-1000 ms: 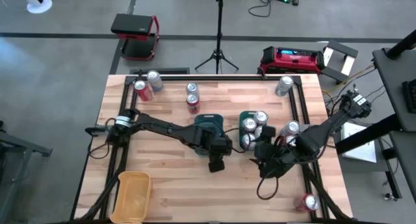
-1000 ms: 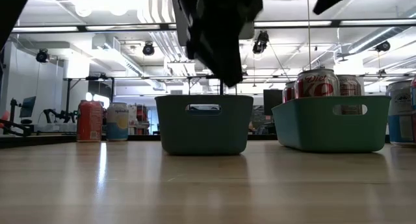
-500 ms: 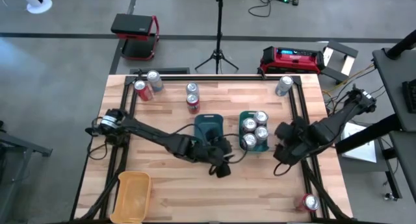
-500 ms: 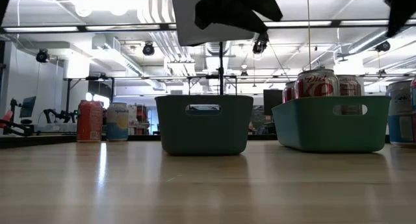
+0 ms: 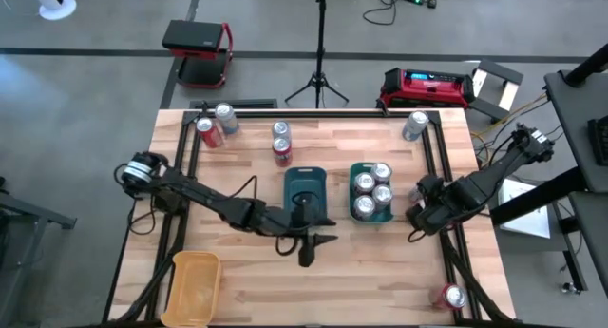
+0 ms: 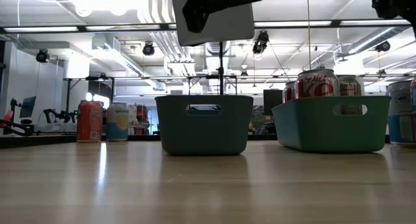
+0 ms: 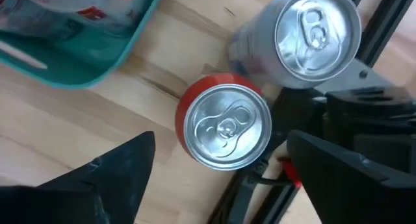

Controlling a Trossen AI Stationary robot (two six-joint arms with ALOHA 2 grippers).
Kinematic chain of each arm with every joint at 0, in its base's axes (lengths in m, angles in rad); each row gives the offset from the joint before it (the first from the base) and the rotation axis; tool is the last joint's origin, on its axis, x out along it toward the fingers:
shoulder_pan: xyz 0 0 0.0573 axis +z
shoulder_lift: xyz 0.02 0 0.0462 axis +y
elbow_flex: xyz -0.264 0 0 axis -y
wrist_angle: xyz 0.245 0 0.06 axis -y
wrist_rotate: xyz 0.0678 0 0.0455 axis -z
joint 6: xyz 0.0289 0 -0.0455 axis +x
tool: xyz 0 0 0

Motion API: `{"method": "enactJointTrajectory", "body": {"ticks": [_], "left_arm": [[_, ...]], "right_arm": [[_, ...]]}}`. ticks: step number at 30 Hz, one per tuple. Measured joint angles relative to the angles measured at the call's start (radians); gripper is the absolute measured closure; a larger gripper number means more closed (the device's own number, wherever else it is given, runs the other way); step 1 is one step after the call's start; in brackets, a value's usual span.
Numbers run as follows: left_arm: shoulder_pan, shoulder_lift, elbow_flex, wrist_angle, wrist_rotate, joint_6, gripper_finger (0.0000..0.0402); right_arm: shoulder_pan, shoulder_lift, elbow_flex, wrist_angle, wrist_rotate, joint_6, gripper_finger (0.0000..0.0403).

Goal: Sort soda cans
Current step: Put the middle right orange soda can into the dark green bin

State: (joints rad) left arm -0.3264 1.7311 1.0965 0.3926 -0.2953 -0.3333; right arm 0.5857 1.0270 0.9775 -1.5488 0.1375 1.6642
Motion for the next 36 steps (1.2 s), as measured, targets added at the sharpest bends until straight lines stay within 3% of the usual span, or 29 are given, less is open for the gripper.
{"method": "enactJointTrajectory", "body": {"ticks": [12, 19, 36], "left_arm": [[-0.013, 0.038, -0.008, -0.002, 0.041, -0.017, 0.0239], [-0.034, 0.038, 0.002, -0.006, 0.044, 0.011, 0.0239], [-0.039, 0.038, -0.001, -0.028, 0.046, 0.014, 0.0239]], "right_arm": [[-0.054, -0.013, -0.107, 0.084, -0.015, 0.183, 0.0039], [-0.122, -0.010, -0.175, 0.195, -0.043, 0.175, 0.0039], [-0.187, -0.002, -0.228, 0.264, -0.091, 0.089, 0.0039]]}}
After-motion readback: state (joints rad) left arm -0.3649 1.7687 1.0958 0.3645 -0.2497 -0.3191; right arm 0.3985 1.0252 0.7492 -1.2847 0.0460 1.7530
